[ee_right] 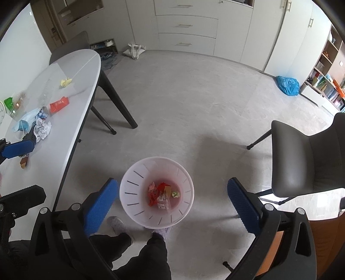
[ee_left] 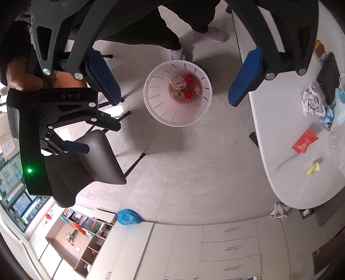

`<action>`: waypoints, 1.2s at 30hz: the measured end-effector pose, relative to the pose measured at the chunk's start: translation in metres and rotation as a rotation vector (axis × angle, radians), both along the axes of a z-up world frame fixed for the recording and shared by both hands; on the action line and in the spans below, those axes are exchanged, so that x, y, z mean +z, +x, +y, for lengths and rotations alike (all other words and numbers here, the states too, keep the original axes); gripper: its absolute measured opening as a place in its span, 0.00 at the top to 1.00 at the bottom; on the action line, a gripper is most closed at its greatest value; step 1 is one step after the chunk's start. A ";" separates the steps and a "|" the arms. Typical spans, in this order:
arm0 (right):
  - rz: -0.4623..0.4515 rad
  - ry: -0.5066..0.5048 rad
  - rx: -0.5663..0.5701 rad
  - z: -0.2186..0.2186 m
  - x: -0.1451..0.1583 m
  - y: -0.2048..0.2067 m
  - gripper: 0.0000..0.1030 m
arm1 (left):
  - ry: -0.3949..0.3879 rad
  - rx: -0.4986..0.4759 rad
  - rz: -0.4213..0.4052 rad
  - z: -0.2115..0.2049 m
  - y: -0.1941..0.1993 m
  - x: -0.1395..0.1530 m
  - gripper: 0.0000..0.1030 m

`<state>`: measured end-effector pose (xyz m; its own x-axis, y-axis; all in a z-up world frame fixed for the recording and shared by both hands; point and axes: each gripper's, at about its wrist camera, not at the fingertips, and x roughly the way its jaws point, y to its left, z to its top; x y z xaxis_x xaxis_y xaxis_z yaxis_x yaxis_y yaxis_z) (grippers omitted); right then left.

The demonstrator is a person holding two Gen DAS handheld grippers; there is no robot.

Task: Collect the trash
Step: 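Grasp the snack packet with the left gripper while the right grasps crumpled foil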

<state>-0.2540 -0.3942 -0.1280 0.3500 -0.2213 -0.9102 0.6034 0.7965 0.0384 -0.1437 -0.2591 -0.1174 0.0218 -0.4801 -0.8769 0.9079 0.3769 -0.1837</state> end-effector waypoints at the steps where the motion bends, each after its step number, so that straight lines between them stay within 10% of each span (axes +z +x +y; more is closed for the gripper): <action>1: 0.000 0.001 0.003 0.000 0.000 0.001 0.03 | 0.000 0.008 0.002 0.002 0.002 0.000 0.08; 27: -0.057 0.062 0.404 0.137 0.012 0.164 0.02 | 0.049 0.656 -0.063 0.219 0.139 -0.013 0.08; 36: -0.049 0.089 0.487 0.174 0.007 0.206 0.02 | 0.124 0.722 -0.054 0.253 0.170 -0.050 0.09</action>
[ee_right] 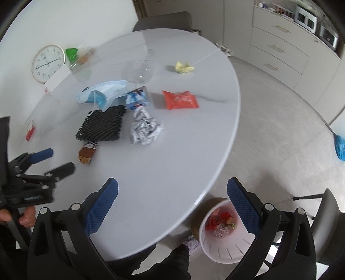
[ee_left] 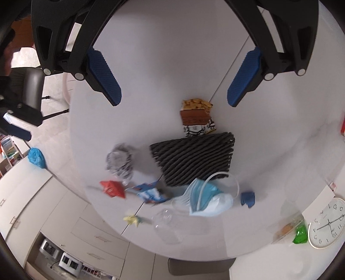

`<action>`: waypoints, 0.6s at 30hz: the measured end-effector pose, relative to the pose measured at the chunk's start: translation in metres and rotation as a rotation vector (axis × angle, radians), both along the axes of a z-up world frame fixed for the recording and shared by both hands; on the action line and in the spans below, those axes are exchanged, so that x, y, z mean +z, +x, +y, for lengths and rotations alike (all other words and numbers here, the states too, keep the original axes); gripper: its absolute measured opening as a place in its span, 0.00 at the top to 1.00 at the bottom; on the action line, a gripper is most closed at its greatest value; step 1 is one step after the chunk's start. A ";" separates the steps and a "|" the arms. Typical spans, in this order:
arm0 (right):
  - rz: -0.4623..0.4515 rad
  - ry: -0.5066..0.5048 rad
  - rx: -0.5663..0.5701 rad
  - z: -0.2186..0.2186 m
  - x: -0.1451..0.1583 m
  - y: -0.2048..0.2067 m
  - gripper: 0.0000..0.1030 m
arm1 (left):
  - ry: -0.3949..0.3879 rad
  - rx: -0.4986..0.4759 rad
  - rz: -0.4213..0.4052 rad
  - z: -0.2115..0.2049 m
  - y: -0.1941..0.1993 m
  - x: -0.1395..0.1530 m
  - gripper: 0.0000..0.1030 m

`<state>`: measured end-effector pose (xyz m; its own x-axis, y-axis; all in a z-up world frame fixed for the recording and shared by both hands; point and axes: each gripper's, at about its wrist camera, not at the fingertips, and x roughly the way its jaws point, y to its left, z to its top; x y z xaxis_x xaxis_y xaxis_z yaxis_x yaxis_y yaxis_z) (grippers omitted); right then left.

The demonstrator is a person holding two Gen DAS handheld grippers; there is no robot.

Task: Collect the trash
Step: 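Grasp the snack packet with the left gripper while the right grasps crumpled foil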

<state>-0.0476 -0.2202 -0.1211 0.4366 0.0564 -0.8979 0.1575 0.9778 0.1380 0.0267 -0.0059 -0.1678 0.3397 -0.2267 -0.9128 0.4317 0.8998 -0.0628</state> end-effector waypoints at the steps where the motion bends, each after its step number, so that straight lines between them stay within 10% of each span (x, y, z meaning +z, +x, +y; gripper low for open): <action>1: 0.003 0.002 0.006 0.001 -0.001 0.003 0.02 | 0.005 0.000 0.006 0.000 0.003 -0.005 0.10; 18: 0.068 0.028 0.045 0.022 -0.044 0.085 0.02 | 0.021 0.023 0.126 0.002 0.046 -0.066 0.36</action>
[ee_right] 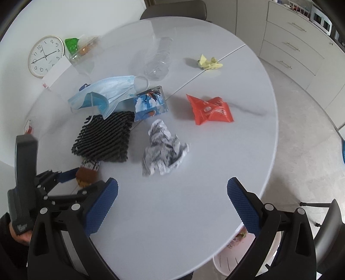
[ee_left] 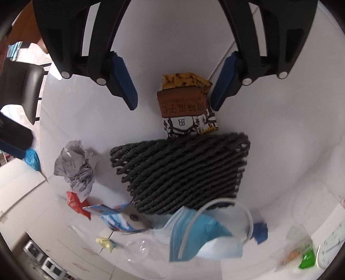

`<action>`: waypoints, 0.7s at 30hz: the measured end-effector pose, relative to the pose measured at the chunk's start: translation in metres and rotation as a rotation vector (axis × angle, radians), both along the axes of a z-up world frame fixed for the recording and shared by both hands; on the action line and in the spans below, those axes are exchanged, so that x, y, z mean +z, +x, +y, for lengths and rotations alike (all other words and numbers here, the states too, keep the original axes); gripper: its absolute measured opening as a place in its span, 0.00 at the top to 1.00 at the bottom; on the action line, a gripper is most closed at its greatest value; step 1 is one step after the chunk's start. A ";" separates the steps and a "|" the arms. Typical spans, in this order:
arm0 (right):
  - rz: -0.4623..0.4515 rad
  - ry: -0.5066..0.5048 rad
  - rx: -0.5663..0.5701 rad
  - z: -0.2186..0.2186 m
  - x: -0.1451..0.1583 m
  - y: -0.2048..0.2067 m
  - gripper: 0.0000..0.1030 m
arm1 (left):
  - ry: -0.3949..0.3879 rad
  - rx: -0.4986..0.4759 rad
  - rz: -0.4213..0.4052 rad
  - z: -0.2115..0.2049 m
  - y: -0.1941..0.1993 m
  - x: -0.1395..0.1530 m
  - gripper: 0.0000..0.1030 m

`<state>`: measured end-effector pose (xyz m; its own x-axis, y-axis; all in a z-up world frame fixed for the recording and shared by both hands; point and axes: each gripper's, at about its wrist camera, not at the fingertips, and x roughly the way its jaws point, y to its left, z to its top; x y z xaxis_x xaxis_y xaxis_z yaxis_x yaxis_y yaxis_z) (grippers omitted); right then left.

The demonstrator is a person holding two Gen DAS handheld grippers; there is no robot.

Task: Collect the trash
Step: 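Grasp the snack packet with the left gripper while the right grasps crumpled foil, then carry the packet and foil to the wastebasket and release them inside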

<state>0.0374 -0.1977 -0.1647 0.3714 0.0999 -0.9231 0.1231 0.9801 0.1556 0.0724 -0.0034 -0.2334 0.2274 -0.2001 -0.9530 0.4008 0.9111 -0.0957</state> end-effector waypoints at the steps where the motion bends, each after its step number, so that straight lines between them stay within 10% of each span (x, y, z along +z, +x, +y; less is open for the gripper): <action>1: 0.004 -0.003 0.005 0.001 -0.002 0.004 0.02 | 0.003 -0.012 -0.005 -0.001 0.000 0.000 0.38; 8: 0.024 -0.023 0.050 0.009 -0.024 0.035 0.03 | -0.045 0.001 0.013 0.009 0.010 0.003 0.60; 14: 0.074 0.000 0.109 0.017 -0.041 0.044 0.39 | -0.042 0.010 0.007 0.021 0.006 0.011 0.60; 21: 0.068 0.049 0.113 0.014 -0.034 0.033 0.50 | -0.046 -0.017 -0.010 0.022 -0.011 0.027 0.60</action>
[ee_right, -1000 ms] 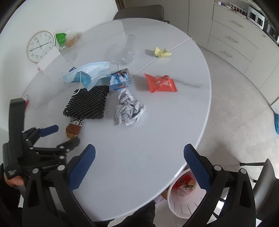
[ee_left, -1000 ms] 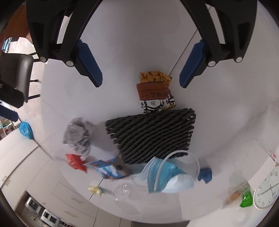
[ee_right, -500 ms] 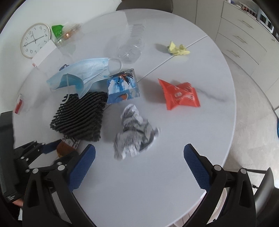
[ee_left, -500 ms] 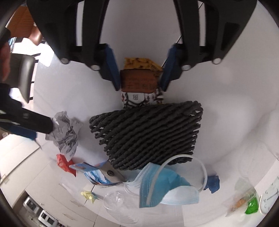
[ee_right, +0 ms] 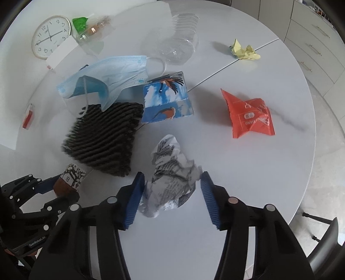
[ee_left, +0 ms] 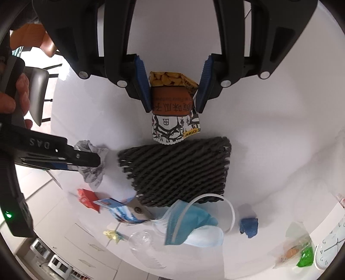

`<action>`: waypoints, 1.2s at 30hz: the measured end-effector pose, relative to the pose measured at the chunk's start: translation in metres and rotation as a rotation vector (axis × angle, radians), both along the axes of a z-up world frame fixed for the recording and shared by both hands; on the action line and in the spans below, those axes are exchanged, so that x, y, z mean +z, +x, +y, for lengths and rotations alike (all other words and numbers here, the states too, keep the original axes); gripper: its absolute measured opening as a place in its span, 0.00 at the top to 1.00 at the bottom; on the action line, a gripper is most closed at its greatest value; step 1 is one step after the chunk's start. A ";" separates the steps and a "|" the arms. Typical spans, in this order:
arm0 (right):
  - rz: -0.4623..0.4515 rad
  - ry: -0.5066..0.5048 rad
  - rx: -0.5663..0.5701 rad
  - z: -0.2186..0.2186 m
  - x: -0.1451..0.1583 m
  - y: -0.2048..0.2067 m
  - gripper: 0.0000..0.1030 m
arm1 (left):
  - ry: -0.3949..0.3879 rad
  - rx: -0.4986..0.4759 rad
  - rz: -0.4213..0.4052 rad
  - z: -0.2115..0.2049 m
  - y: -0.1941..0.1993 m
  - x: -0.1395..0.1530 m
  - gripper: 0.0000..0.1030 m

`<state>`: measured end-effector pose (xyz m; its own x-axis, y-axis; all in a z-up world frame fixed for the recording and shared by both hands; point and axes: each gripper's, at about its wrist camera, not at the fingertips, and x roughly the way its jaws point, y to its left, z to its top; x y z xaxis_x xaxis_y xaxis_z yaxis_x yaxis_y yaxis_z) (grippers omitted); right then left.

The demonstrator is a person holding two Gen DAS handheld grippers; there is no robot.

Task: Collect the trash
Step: 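Carry the packet and foil to the wastebasket and release them inside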

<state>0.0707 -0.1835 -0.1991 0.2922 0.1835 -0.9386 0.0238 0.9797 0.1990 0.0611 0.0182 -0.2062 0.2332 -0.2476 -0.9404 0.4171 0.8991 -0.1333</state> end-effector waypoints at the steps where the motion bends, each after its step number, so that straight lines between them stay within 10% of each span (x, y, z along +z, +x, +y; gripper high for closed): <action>1: 0.000 0.004 -0.003 -0.002 0.000 -0.002 0.50 | 0.000 -0.009 -0.004 -0.001 -0.003 0.003 0.60; 29: 0.014 -0.014 -0.502 -0.165 0.021 -0.245 0.52 | -0.070 -0.516 -0.145 -0.177 -0.107 0.060 0.60; 31: 0.042 -0.019 -0.513 -0.170 0.015 -0.251 0.46 | -0.069 -0.551 -0.139 -0.192 -0.116 0.058 0.60; 33: 0.069 -0.053 -0.558 -0.177 0.010 -0.261 0.16 | -0.066 -0.582 -0.136 -0.206 -0.124 0.057 0.60; 36: 0.071 -0.070 -0.608 -0.187 0.011 -0.274 0.07 | -0.066 -0.621 -0.128 -0.222 -0.134 0.056 0.60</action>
